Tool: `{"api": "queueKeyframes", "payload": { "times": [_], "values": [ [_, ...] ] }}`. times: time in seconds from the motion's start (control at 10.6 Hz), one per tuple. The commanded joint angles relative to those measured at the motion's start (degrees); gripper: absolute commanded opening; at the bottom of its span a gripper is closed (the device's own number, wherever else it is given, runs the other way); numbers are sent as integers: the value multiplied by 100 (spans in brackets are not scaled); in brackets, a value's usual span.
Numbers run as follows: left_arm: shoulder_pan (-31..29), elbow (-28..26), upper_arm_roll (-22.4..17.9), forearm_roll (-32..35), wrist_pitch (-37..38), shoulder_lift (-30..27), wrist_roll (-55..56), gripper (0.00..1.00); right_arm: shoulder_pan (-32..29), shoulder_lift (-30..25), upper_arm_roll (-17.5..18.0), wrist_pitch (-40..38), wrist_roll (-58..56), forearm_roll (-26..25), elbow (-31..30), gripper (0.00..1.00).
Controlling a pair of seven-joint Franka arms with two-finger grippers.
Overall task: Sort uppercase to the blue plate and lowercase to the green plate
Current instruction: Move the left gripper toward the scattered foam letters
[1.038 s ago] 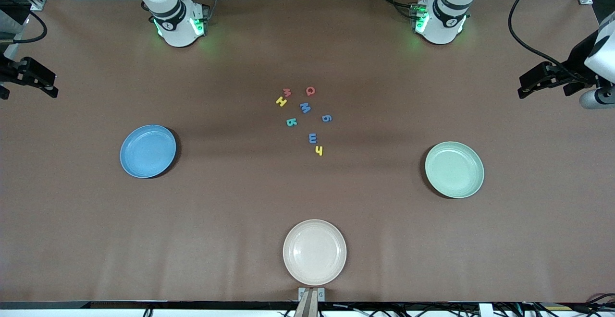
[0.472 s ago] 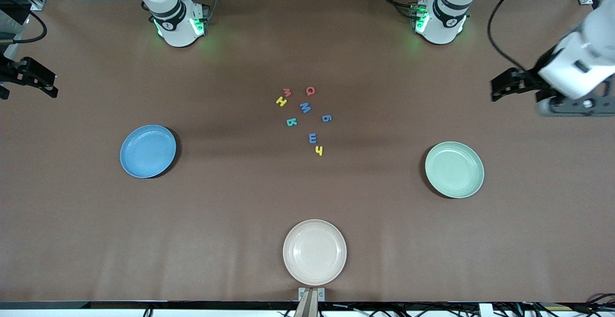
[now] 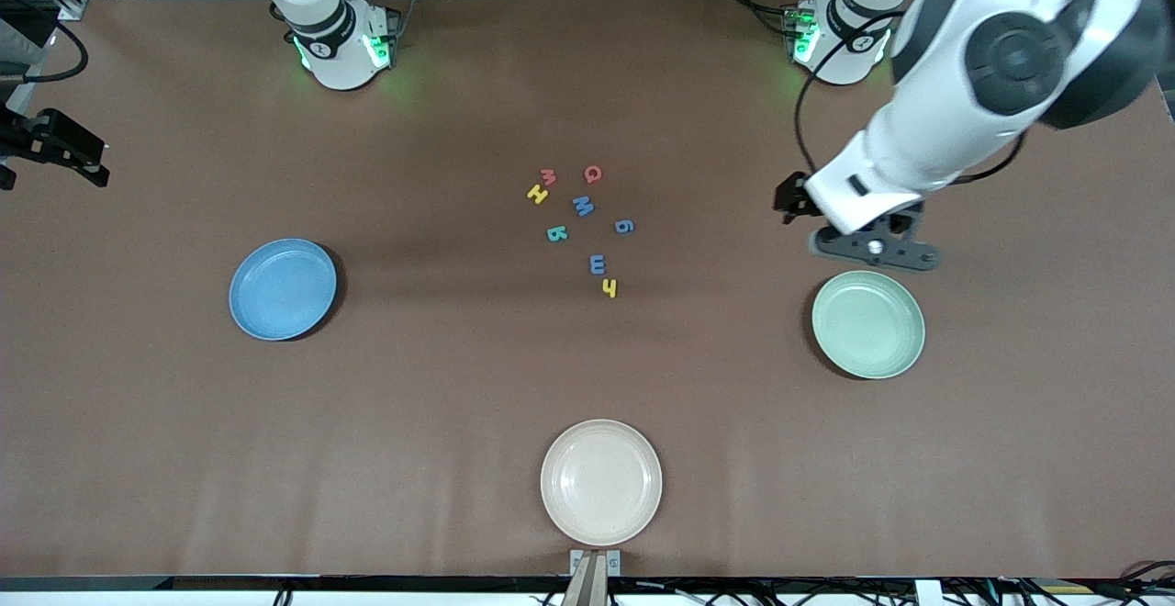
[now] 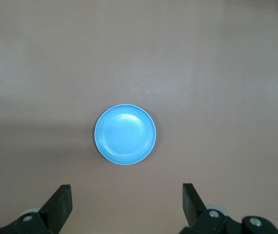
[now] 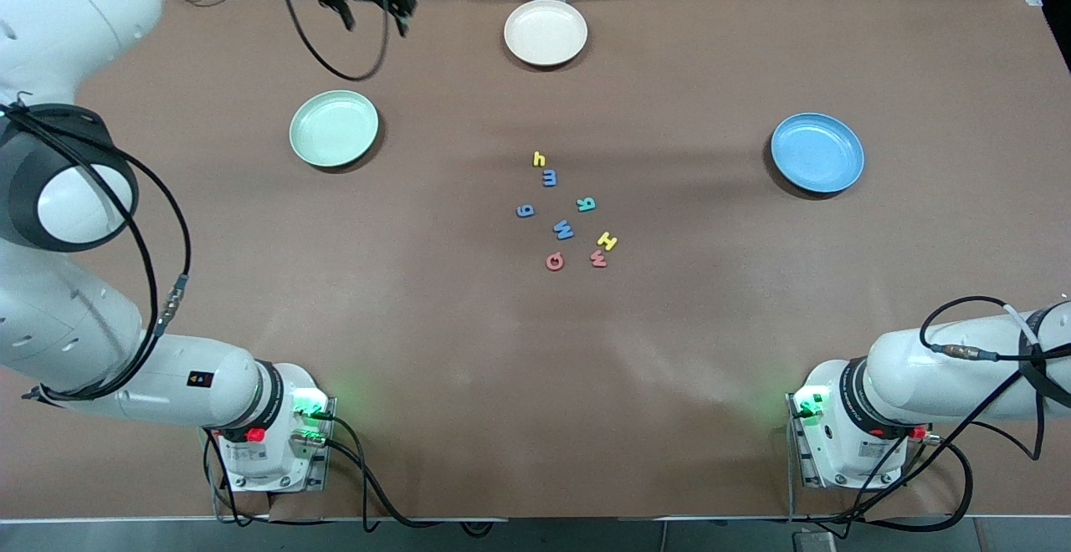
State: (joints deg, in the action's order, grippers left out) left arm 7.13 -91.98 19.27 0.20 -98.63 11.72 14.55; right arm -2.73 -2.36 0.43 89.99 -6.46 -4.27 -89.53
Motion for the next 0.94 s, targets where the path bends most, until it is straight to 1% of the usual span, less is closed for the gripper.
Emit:
{"api": "queueKeyframes", "payload": {
  "times": [0.0,0.09,0.19,0.28,0.47,0.57,0.66,0.75,0.85],
  "values": [
    [34,-469,365,-99,-446,57,250,100,1,60,19,-87,-4,-48,164,100],
    [52,-575,524,-99,-595,154,389,100,1,60,19,-87,-4,-30,155,100],
    [156,-750,682,-56,-805,190,782,100,1,86,19,-87,-56,-22,146,100],
    [296,-978,736,-21,-1042,208,1073,100,1,147,28,-87,-48,31,146,100],
    [351,-1601,911,-20,-1753,199,1295,100,62,200,45,-105,4,49,111,100],
    [368,-1804,999,-20,-2096,217,1461,100,141,218,45,-348,92,49,85,100],
    [464,-1910,1035,-12,-2308,287,1532,100,342,262,45,-533,623,153,76,100],
    [526,-1912,1035,49,-2371,426,1551,100,561,262,45,-588,1586,415,41,100],
    [683,-1903,1044,215,-2624,611,1603,100,772,262,45,-666,2196,470,15,100]
  ]
}}
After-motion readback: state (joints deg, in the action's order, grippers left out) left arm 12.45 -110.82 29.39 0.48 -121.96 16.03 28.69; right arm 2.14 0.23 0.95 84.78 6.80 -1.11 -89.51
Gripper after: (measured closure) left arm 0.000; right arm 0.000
